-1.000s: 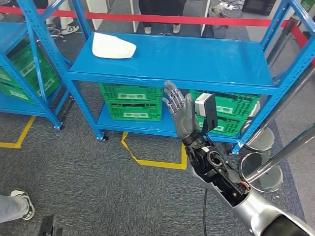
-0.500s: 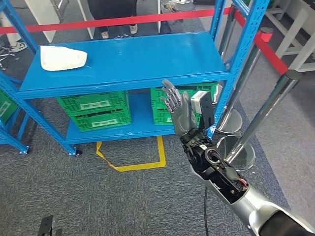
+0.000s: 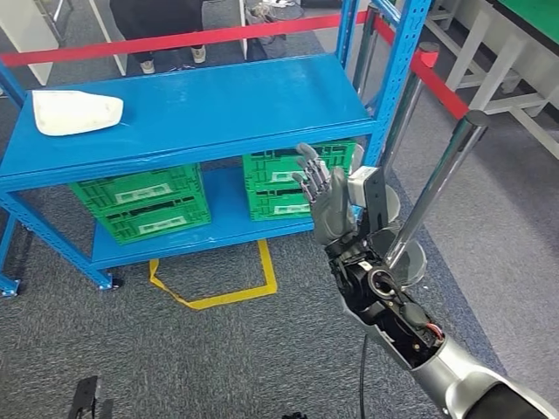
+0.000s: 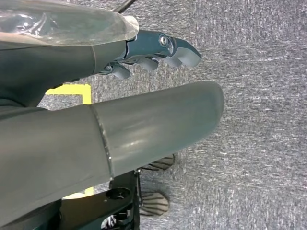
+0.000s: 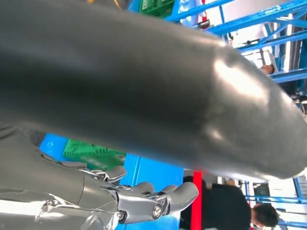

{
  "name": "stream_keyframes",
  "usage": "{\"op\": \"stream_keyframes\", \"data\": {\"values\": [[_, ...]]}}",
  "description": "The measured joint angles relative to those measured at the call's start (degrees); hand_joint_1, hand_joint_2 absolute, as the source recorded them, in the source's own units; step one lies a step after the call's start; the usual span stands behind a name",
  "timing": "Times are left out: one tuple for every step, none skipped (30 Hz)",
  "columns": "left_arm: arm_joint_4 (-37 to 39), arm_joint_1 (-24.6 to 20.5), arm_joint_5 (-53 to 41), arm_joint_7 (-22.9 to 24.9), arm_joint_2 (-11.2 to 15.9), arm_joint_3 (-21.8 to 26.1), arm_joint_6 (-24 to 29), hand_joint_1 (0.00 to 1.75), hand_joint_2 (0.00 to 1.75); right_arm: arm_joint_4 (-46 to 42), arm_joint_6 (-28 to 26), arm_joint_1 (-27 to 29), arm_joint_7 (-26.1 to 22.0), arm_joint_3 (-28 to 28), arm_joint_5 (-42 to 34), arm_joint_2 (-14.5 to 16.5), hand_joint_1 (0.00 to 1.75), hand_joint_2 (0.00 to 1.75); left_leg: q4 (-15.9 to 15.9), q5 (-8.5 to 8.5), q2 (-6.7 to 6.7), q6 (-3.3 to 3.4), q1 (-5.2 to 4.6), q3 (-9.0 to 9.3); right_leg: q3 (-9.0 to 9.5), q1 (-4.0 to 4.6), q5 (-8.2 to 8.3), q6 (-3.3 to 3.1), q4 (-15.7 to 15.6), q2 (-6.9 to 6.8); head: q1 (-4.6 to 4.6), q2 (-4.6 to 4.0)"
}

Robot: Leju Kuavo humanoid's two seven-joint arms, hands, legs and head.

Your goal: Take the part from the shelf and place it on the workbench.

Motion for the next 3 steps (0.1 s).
{"op": "stream_keyframes", "data": {"values": [[0.0, 0.0, 0.0, 0.0, 0.0, 0.0, 0.0, 0.0, 0.0, 0.0, 0.0, 0.0, 0.0, 0.0, 0.1, 0.0, 0.0, 0.0, 0.3, -0.16, 0.07, -0.29, -0.07, -0.04, 2.21, 0.05, 1.1, -0.06, -4.1, -0.22, 0.07, 0.0], [0.0, -0.1, -0.1, 0.0, 0.0, 0.0, 0.0, 0.0, 0.0, -0.1, -0.1, 0.0, 0.1, 0.0, 0.1, 0.0, 0.0, 0.0, 0.5, -0.23, 0.12, -0.62, -0.15, -0.15, 3.85, 0.1, 1.67, -0.29, -7.0, -0.39, 0.08, 0.0], [0.0, -0.1, -0.1, 0.0, 0.0, 0.0, 0.0, 0.0, 0.0, -0.2, -0.2, -0.1, 0.1, 0.0, 0.2, 0.0, 0.0, 0.0, 0.6, -0.29, 0.14, -0.8, -0.23, -0.22, 4.51, 0.15, 1.63, -0.41, -8.2, -0.52, 0.11, 0.0]]}}
